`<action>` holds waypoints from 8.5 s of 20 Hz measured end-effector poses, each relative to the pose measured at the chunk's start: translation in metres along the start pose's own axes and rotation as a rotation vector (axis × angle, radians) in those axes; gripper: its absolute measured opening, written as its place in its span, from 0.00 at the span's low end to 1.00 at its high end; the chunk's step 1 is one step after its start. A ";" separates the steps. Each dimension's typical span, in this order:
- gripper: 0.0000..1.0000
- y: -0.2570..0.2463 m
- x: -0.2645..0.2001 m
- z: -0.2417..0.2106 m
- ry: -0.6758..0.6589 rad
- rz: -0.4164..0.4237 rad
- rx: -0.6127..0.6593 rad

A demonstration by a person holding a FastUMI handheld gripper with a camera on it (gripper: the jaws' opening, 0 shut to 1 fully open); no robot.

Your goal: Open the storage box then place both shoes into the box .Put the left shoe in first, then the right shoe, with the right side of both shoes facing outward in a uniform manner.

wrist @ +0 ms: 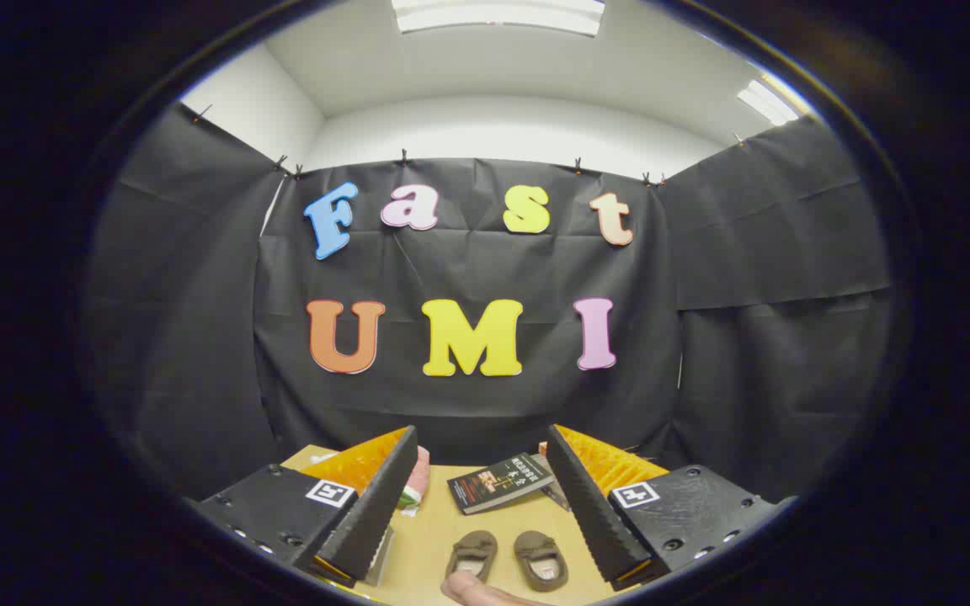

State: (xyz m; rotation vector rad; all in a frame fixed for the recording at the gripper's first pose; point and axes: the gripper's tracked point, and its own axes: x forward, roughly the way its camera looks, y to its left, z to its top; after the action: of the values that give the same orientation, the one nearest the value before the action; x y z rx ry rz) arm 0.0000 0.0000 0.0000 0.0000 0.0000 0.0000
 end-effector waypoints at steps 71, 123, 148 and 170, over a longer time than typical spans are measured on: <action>0.47 0.210 0.126 -0.327 0.857 0.569 0.396; 0.96 0.268 0.077 -0.190 0.745 0.489 0.187; 0.91 -0.020 0.124 -0.435 1.204 0.020 -0.080; 0.00 -0.004 0.114 -0.430 1.247 0.007 0.251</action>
State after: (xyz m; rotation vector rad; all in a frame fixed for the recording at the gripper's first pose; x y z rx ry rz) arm 0.1142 -0.0044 -0.4301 0.2514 1.2474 0.0073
